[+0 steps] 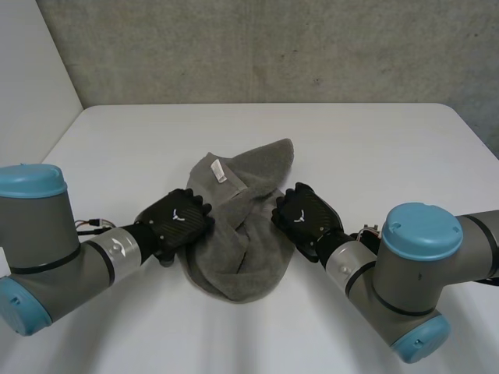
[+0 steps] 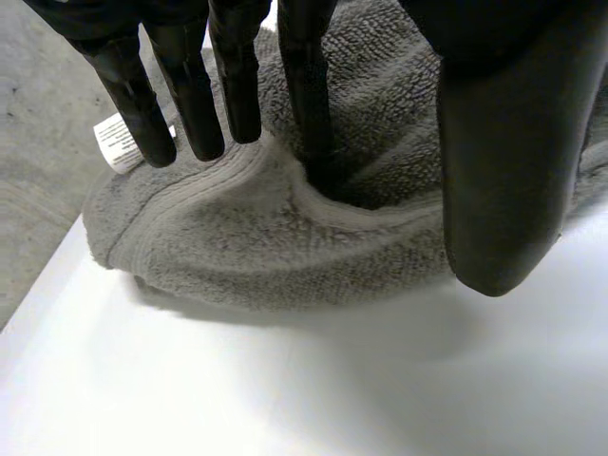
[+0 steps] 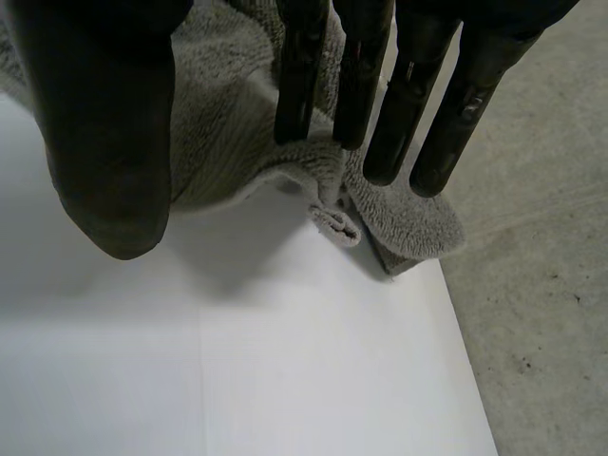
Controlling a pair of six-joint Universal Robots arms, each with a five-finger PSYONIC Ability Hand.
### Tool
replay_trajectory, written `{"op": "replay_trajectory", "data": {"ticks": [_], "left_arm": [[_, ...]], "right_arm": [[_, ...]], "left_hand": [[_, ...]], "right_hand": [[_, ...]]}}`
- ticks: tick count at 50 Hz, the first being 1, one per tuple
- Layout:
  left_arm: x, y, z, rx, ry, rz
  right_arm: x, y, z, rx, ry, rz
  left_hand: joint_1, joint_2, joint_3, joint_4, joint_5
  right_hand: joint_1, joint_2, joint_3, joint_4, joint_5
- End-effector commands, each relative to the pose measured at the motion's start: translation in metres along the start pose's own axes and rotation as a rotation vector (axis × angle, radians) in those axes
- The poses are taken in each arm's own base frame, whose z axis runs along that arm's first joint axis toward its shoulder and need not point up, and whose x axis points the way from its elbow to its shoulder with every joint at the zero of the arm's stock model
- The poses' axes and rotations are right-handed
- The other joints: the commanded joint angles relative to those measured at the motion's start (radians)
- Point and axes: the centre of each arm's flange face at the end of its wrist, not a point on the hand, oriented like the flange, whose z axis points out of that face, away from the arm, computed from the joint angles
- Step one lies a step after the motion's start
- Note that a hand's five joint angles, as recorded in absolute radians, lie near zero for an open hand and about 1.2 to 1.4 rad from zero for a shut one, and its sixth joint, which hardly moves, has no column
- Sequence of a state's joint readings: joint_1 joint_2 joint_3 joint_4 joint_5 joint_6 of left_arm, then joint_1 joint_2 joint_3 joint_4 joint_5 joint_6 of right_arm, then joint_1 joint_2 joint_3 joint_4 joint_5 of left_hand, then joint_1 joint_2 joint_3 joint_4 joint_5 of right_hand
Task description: Fold the towel.
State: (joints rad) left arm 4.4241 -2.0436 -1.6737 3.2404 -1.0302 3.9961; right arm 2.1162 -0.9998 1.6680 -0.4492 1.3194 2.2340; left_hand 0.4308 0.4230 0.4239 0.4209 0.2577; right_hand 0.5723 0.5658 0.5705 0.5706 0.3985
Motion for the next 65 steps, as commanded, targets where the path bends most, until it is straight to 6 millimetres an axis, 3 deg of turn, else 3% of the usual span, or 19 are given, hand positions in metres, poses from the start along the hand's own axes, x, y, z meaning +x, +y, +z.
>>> {"op": "replay_trajectory", "data": {"ticks": [1,17,20,23,24,29,31,32,34,35,36,39,41,45,47,48,50,58,65], "left_arm": [[-0.001,0.004,0.005,0.01,-0.012,0.011],[-0.003,0.012,0.018,0.021,-0.032,0.052],[-0.004,0.012,0.019,0.024,-0.034,0.057],[-0.009,0.008,0.02,0.037,-0.047,0.066],[-0.014,0.004,0.02,0.048,-0.06,0.072],[-0.045,-0.021,0.018,0.118,-0.15,0.125],[-0.082,-0.053,0.019,0.218,-0.259,0.176],[-0.082,-0.054,0.019,0.219,-0.259,0.176],[-0.109,-0.073,0.018,0.284,-0.343,0.187],[-0.14,-0.094,0.015,0.355,-0.455,0.176],[-0.172,-0.116,0.008,0.436,-0.584,0.129],[-0.228,-0.147,-0.017,0.596,-0.815,-0.059],[-0.244,-0.151,-0.027,0.642,-0.877,-0.155],[-0.242,-0.143,-0.029,0.622,-0.844,-0.263],[-0.218,-0.119,-0.02,0.499,-0.76,-0.325],[-0.218,-0.119,-0.02,0.499,-0.76,-0.325],[-0.204,-0.106,-0.017,0.442,-0.713,-0.355],[-0.14,-0.036,-0.002,0.225,-0.515,-0.472],[-0.123,-0.015,-0.003,0.153,-0.485,-0.502]], "right_arm": [[-0.003,-0.007,0.004,0.026,0.004,0.077],[-0.01,0.001,0.018,-0.001,0.012,0.079],[-0.01,0.002,0.02,-0.004,0.017,0.079],[-0.002,-0.001,0.024,0.006,0.038,0.077],[0.006,-0.004,0.027,0.016,0.061,0.075],[0.056,-0.036,0.03,0.103,0.2,0.075],[0.104,-0.067,0.035,0.192,0.336,0.096],[0.104,-0.068,0.035,0.193,0.336,0.096],[0.164,-0.104,0.039,0.288,0.522,0.129],[0.165,-0.104,0.039,0.288,0.523,0.13],[0.198,-0.121,0.036,0.332,0.635,0.145],[0.246,-0.137,0.029,0.358,0.798,0.153],[0.254,-0.139,0.028,0.346,0.807,0.159],[0.236,-0.129,0.034,0.248,0.669,0.195],[0.199,-0.105,0.04,0.122,0.473,0.27],[0.199,-0.104,0.04,0.121,0.472,0.271],[0.153,-0.076,0.046,-0.006,0.272,0.344],[0.064,-0.03,0.03,-0.225,-0.038,0.422],[0.038,-0.021,0.011,-0.266,-0.092,0.43]], "left_hand": [[0.012,0.02,0.019,0.022,0.01],[0.059,0.066,0.066,0.069,0.057],[0.387,0.395,0.394,0.397,0.386],[0.81,0.818,0.817,0.82,0.809],[0.947,0.955,0.954,0.957,0.945],[0.965,0.973,0.972,0.975,0.964],[0.965,0.973,0.972,0.975,0.964],[0.965,0.973,0.972,0.975,0.964],[0.965,0.973,0.972,0.975,0.964],[0.965,0.973,0.972,0.975,0.964],[0.965,0.973,0.972,0.975,0.964],[0.965,0.973,0.972,0.975,0.964],[0.965,0.973,0.972,0.975,0.964],[0.965,0.973,0.972,0.975,0.964],[0.965,0.973,0.972,0.975,0.964],[0.965,0.973,0.972,0.975,0.964],[0.965,0.973,0.972,0.975,0.964],[0.965,0.973,0.972,0.975,0.964],[0.965,0.973,0.972,0.975,0.964]], "right_hand": [[0.009,0.015,0.011,0.011,0.008],[0.0,0.006,0.002,0.001,-0.001],[0.103,0.109,0.105,0.104,0.102],[0.599,0.605,0.601,0.601,0.598],[0.822,0.828,0.824,0.823,0.821],[0.824,0.83,0.826,0.826,0.823],[0.824,0.83,0.826,0.826,0.823],[0.824,0.83,0.826,0.826,0.823],[0.824,0.83,0.826,0.826,0.823],[0.824,0.83,0.826,0.826,0.823],[0.824,0.83,0.826,0.826,0.823],[0.824,0.83,0.826,0.826,0.823],[0.824,0.83,0.826,0.826,0.823],[0.824,0.83,0.826,0.826,0.823],[0.052,0.059,0.054,0.054,0.052],[0.047,0.054,0.049,0.049,0.046],[-0.398,-0.391,-0.396,-0.396,-0.399],[-0.398,-0.391,-0.396,-0.396,-0.399],[-0.398,-0.391,-0.396,-0.396,-0.399]]}}
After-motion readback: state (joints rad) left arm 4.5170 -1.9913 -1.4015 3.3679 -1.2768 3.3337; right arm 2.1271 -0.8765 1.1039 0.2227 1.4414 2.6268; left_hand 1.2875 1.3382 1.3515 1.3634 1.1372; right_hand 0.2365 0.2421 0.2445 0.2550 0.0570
